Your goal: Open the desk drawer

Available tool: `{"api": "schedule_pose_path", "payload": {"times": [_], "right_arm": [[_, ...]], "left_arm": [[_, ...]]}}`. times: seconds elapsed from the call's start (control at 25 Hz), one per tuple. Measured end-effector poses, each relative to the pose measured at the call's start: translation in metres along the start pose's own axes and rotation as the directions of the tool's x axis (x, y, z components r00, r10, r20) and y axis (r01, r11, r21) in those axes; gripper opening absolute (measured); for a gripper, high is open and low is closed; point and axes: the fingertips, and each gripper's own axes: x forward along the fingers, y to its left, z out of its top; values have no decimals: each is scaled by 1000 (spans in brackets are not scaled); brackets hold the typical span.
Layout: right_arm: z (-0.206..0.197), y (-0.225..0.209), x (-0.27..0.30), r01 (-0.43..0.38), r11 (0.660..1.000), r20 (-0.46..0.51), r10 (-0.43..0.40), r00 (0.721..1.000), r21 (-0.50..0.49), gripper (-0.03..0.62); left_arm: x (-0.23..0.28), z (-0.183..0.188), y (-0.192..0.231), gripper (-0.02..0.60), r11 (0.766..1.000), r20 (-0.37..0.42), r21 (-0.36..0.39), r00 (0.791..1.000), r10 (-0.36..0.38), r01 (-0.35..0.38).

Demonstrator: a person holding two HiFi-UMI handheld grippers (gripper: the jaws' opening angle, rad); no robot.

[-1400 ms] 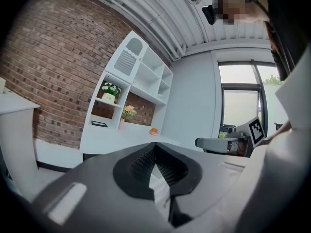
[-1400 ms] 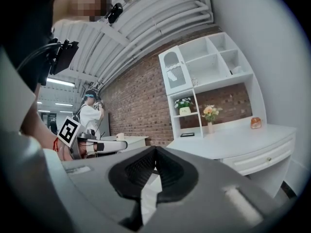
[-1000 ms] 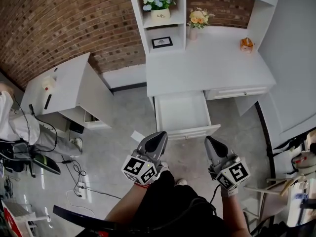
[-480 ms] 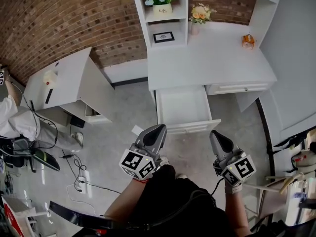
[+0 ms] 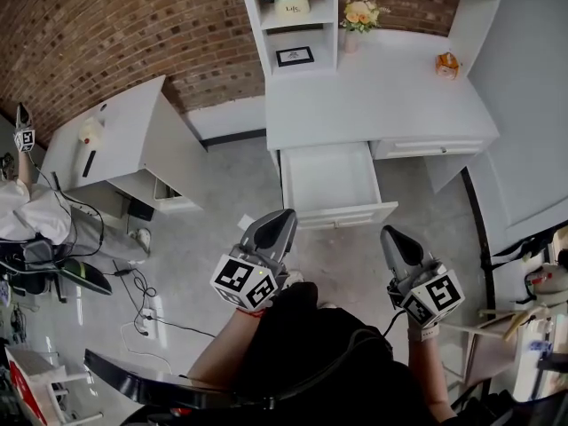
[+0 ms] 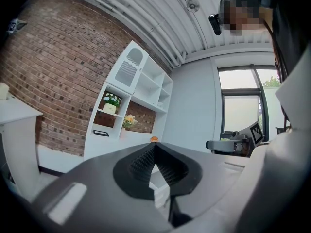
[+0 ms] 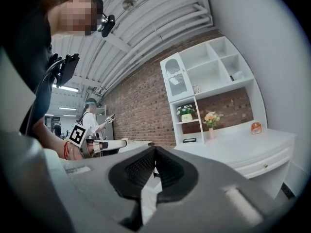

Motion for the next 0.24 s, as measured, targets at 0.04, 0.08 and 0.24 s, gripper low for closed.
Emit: {"api": "schedule_pose_path", "payload": {"times": [0.04,0.08,0.24], "right_arm": [[-1,0,-1,0,1000,1,0,1000,4,3],[-1,0,-3,0,1000,2,0,1000,8,3],[-3,4,-9,-6,1000,8,6,1000,13,3]], "left_arm": [[0,-1,-1,2,1000,-2,0,1000,0,0],[0,-2,-2,2,1000,-5,1,1000,-1,1],[-3,-3,-8,2,1000,-10,10,1000,-7,7]]}}
